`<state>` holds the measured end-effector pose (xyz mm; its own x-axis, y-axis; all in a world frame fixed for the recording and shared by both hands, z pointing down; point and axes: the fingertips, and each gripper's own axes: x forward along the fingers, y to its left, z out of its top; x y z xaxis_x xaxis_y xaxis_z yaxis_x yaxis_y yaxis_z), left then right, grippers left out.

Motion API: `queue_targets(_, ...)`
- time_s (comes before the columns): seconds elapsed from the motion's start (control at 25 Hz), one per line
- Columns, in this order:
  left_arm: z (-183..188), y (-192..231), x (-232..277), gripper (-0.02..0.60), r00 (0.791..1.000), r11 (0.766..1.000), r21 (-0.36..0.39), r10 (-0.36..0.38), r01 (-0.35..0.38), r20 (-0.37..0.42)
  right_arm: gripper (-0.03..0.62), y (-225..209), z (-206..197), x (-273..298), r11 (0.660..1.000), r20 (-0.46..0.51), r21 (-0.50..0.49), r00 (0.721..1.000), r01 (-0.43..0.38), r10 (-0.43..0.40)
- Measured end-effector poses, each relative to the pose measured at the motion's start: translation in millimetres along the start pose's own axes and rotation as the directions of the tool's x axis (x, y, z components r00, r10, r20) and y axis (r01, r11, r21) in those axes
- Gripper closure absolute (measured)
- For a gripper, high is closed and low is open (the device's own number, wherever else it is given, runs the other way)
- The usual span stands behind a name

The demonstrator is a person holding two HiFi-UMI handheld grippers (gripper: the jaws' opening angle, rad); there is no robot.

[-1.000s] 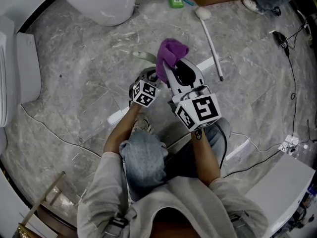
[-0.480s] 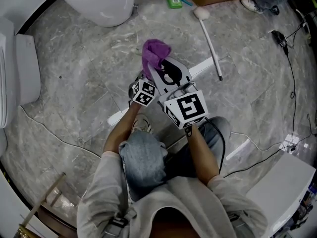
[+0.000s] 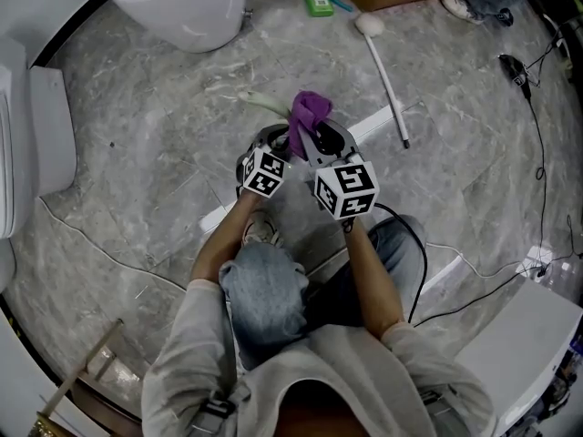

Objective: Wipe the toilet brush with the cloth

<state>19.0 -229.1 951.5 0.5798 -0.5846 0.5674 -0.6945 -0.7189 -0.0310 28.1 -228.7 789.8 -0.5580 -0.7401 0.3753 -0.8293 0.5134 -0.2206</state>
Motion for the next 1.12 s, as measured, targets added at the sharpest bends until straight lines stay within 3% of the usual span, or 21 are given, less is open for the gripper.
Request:
queue_targets(0.24, -2, 1, 0, 0.511, 1.000, 1.000, -0.005, 0.002, -0.002, -0.001, 0.482, -22, -58, 18, 0.991, -0.098, 0.130, 0.995, 0.021, -0.008)
queue_targets(0.48, -3, 0, 1, 0.511, 1.000, 1.000, 0.002, 0.005, -0.005, -0.002, 0.482, -35, -96, 32, 0.987, -0.201, 0.160, 0.980, 0.030, 0.002)
queue_targets(0.6, -4, -2, 1, 0.512, 1.000, 1.000, 0.008, 0.001, -0.001, 0.002, 0.482, -35, -95, 31, 0.989, -0.208, 0.150, 0.978, -0.001, 0.033)
queue_targets(0.72, -4, -2, 1, 0.512, 1.000, 1.000, 0.003, 0.010, -0.010, 0.010, 0.482, -37, -58, 26, 0.993, -0.129, 0.117, 0.991, -0.031, 0.046)
queue_targets(0.84, -3, -2, 1, 0.512, 1.000, 1.000, 0.003, 0.011, -0.011, 0.014, 0.482, -37, 9, 24, 0.996, -0.001, 0.047, 0.997, -0.076, 0.076)
queue_targets(1.0, -2, -1, 1, 0.512, 1.000, 1.000, 0.003, 0.013, -0.013, 0.018, 0.482, -4, 99, 25, 0.974, 0.118, -0.072, 0.967, -0.217, 0.224)
queue_targets(1.12, -2, -2, 2, 0.512, 1.000, 1.000, 0.005, 0.014, -0.014, 0.019, 0.482, 22, 137, 30, 0.950, 0.153, -0.185, 0.947, -0.252, 0.281)
